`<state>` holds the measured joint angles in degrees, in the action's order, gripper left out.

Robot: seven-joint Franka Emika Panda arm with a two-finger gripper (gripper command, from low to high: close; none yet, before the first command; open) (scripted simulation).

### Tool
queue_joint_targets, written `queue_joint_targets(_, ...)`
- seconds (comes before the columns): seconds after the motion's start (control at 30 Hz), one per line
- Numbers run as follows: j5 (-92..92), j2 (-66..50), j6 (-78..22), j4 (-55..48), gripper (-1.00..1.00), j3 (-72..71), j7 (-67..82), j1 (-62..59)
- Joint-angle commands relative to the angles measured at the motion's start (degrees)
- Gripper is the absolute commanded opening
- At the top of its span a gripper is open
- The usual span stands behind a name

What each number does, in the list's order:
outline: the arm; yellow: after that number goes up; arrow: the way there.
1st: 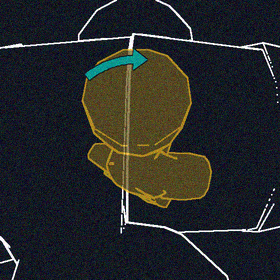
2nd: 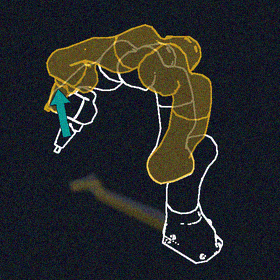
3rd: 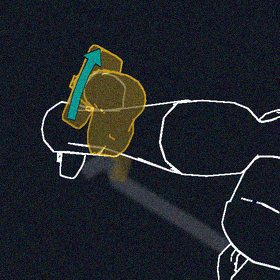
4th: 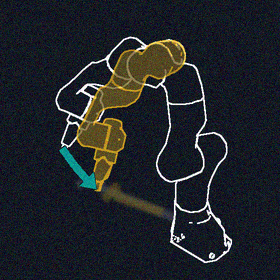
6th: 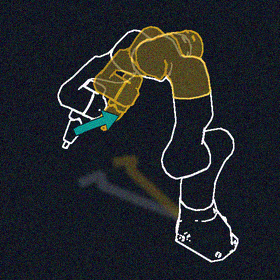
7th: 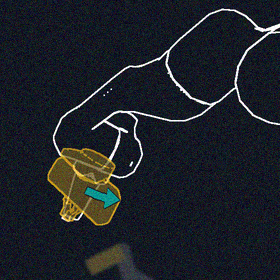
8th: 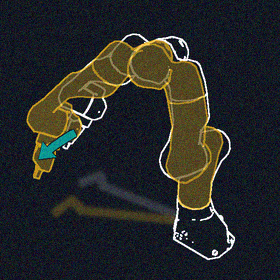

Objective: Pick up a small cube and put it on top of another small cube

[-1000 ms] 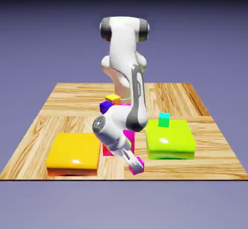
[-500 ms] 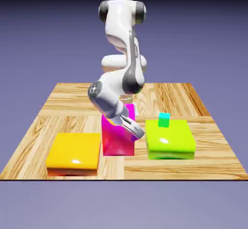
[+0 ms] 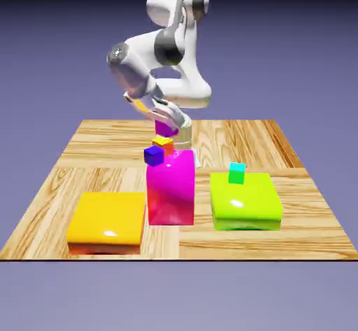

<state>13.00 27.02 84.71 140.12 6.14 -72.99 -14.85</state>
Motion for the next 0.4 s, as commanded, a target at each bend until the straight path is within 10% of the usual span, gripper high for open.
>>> queue_joint_targets(0.0,-0.27,0.61,-0.14,0.8,-1.0,0.6,-0.2,-1.73)
queue_joint_targets(0.23,1.32,1.4,9.66,11.45,-1.0,-0.24,0.39,-2.23)
queue_joint_targets(0.27,1.32,1.4,9.66,11.45,1.0,-0.24,0.39,-2.23)
queue_joint_targets(0.37,0.76,0.99,5.87,7.31,1.0,0.3,0.06,-2.5)
